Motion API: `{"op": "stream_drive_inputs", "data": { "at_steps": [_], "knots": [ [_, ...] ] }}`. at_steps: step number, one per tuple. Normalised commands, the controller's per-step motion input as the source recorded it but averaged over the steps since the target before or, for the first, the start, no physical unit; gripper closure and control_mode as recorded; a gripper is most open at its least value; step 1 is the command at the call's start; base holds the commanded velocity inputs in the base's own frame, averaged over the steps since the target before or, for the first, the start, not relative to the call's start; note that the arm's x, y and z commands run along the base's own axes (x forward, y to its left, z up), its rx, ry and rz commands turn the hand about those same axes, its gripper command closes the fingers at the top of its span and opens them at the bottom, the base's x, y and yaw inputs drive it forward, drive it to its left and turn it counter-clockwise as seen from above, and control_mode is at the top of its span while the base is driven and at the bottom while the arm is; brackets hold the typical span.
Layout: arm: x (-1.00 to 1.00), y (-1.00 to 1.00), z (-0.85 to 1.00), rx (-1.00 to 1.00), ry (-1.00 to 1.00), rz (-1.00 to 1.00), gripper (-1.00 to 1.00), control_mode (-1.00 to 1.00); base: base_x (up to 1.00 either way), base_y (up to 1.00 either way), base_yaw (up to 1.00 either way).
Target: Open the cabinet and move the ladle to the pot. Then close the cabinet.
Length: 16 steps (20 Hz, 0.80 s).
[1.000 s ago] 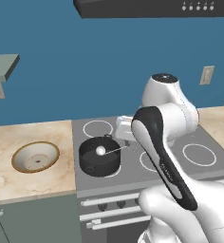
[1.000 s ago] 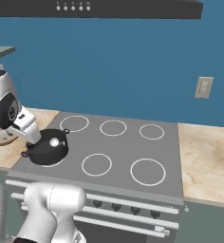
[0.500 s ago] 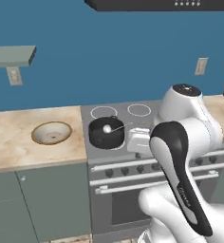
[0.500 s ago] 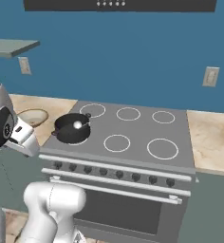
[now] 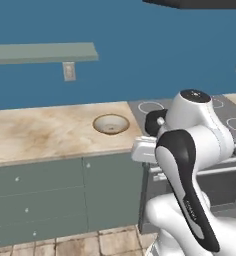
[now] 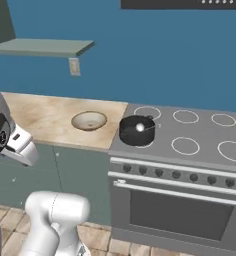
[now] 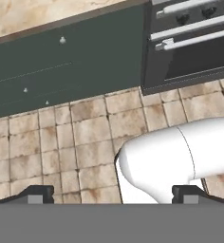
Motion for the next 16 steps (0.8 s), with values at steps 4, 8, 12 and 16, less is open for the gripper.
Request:
{"op": "stream_drive_inputs", "data": {
  "at_steps": [4,8,12,16],
  "knots": [
    [0.0,0.0,0.0,0.0,0.0,0.0,-1.0,1.0,0.0,1.0,0.0],
    [0.0,0.0,0.0,0.0,0.0,0.0,-1.0,1.0,0.1,1.0,0.0],
    [0.0,0.0,0.0,0.0,0.0,0.0,-1.0,1.0,0.28,1.0,-0.01],
    [0.0,0.0,0.0,0.0,0.0,0.0,-1.0,1.0,0.39,1.0,-0.01]
  ]
}}
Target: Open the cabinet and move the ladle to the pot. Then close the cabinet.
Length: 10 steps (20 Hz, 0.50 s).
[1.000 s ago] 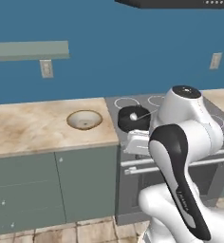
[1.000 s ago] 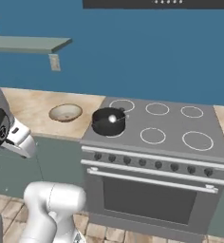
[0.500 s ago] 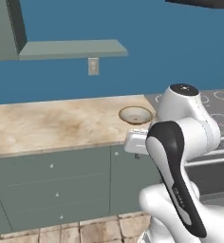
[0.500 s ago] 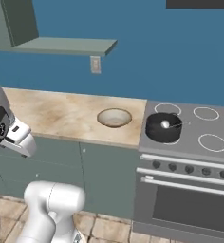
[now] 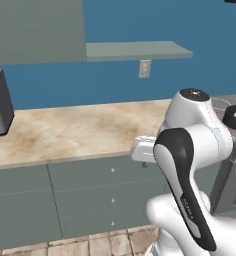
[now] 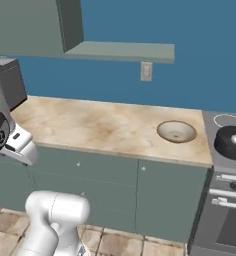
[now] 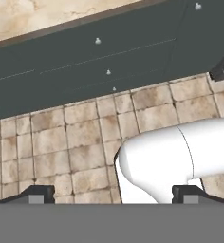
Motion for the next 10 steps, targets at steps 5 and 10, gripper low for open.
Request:
{"op": "stream_drive_inputs", "data": {
  "at_steps": [5,10],
  "knots": [
    [0.0,0.0,0.0,0.0,0.0,0.0,-1.0,1.0,0.54,1.0,-0.01],
    [0.0,0.0,0.0,0.0,0.0,0.0,-1.0,1.0,0.61,1.0,-0.03]
  ]
}}
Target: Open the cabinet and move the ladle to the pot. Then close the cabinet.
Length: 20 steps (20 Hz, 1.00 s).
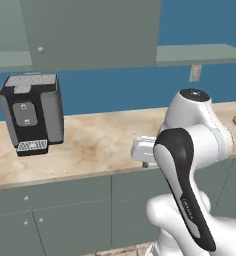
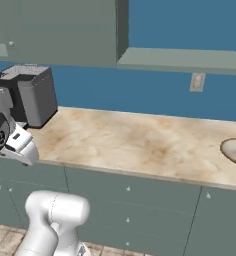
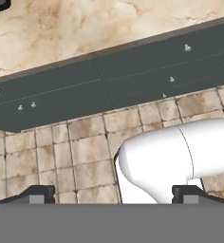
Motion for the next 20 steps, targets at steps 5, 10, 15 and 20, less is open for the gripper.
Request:
{"op": "stream_drive_inputs", "data": {
  "at_steps": [5,10,15,20],
  "knots": [
    [0.0,0.0,0.0,0.0,0.0,0.0,-1.0,1.0,0.35,1.0,-0.03],
    [0.0,0.0,0.0,0.0,0.0,0.0,-1.0,1.0,0.02,1.0,-0.04],
    [0.0,0.0,0.0,0.0,0.0,0.0,-1.0,1.0,0.44,0.75,-0.06],
    [0.0,0.0,0.0,0.0,0.0,0.0,-1.0,1.0,0.79,0.42,-0.09]
  ]
}}
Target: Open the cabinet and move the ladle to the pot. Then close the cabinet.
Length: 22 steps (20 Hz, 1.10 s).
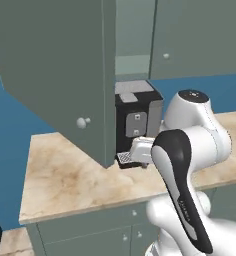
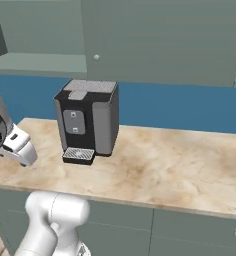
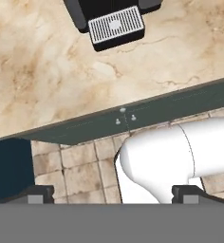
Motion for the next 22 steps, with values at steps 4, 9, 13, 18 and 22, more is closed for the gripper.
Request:
{"op": "stream_drive_inputs", "data": {
  "at_steps": [4,9,13,18,22],
  "knots": [
    [0.1,0.02,0.0,-0.01,0.0,-0.01,-1.0,-1.0,0.62,0.01,-0.07],
    [-0.55,0.19,0.12,-0.07,-0.19,-0.01,-1.0,-1.0,0.0,0.0,0.0],
    [-1.0,0.48,0.34,-0.2,-0.61,0.0,-1.0,-1.0,0.0,0.0,0.0],
    [-0.7,0.5,0.78,-0.22,-0.6,0.0,-1.0,-1.0,0.0,0.0,0.0],
    [-0.45,0.34,0.79,-0.22,-0.49,0.0,-1.0,-1.0,0.0,0.0,0.0]
  ]
}}
